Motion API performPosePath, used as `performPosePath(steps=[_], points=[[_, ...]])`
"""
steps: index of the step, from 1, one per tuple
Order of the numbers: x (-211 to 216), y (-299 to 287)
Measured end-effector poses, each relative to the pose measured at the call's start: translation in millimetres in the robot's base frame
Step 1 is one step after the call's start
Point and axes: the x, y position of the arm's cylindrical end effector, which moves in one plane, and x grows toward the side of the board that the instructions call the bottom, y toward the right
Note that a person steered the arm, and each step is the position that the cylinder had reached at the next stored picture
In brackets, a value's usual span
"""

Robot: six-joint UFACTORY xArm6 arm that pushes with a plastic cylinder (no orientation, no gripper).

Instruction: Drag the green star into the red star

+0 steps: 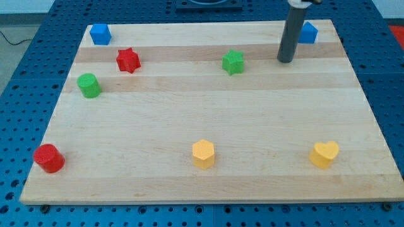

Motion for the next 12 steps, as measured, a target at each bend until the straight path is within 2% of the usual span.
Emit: performPosePath(steps=[3, 4, 5, 6, 7, 9, 10, 12], points=[[1, -182], [1, -225], [6, -208], [31, -164], [56, -184], [52, -271], [49, -279], [58, -212]])
